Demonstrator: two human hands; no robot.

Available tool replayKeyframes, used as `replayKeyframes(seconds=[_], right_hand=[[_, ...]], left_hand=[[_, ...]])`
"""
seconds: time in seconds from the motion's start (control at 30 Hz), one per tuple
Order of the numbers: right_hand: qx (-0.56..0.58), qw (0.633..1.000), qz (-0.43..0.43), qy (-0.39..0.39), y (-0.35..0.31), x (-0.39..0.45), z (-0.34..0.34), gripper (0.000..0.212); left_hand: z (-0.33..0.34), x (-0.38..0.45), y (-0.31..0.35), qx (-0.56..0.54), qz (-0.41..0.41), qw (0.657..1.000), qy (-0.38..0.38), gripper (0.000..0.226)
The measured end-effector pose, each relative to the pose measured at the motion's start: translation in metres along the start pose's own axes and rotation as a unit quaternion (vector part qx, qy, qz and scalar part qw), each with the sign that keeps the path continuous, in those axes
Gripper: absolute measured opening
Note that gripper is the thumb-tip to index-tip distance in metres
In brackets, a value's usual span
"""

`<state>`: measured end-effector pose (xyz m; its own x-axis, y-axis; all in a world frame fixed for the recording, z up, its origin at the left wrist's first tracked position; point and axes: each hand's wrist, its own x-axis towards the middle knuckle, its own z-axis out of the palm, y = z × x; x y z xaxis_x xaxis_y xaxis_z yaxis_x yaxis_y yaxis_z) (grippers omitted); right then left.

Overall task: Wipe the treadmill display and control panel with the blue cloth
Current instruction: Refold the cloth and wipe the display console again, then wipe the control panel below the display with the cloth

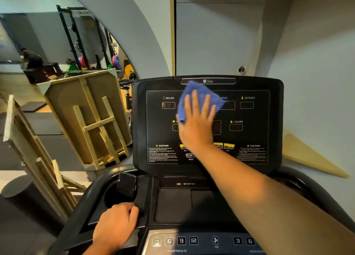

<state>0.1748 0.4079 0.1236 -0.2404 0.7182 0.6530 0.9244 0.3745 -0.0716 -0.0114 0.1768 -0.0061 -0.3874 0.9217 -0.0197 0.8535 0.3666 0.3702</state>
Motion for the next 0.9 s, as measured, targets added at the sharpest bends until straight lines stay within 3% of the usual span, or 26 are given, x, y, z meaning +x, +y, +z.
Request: replayKeyframes(seconds=[0.1, 0.2, 0.27, 0.33, 0.5, 0.6, 0.7, 0.8, 0.9], right_hand=[[-0.012, 0.984, -0.173, -0.045, -0.035, -0.028, 0.013, 0.085], [-0.010, 0.940, -0.320, -0.117, -0.016, -0.079, 0.025, 0.083], [0.021, 0.925, -0.346, -0.158, 0.007, -0.107, 0.026, 0.077], [0.079, 0.926, -0.319, -0.184, 0.017, -0.125, 0.015, 0.070], [0.290, 0.911, -0.100, -0.277, 0.023, -0.151, -0.036, 0.047], [0.412, 0.866, 0.005, -0.283, 0.015, -0.172, -0.090, 0.037], [0.500, 0.802, 0.166, -0.281, 0.024, -0.195, -0.115, 0.032], [0.544, 0.719, 0.376, -0.212, 0.032, -0.218, -0.120, 0.033], [0.597, 0.629, 0.479, -0.141, 0.051, -0.248, -0.132, 0.027]], left_hand=[[0.002, -0.001, 0.000, 0.008, 0.002, 1.000, 0.005, 0.038], [0.003, -0.003, 0.001, 0.014, -0.003, 1.000, 0.009, 0.036], [0.003, -0.003, 0.000, 0.013, -0.007, 1.000, -0.001, 0.037], [0.002, -0.004, -0.001, 0.016, -0.002, 1.000, -0.004, 0.038], [0.003, -0.006, -0.004, 0.024, 0.015, 0.999, -0.027, 0.037], [0.007, -0.020, -0.011, 0.025, 0.061, 0.998, 0.015, 0.044], [0.010, -0.042, -0.018, 0.014, 0.096, 0.993, 0.067, 0.054], [0.012, -0.065, -0.027, -0.012, 0.127, 0.989, 0.078, 0.051], [0.017, -0.090, -0.033, -0.048, 0.122, 0.989, 0.070, 0.051]])
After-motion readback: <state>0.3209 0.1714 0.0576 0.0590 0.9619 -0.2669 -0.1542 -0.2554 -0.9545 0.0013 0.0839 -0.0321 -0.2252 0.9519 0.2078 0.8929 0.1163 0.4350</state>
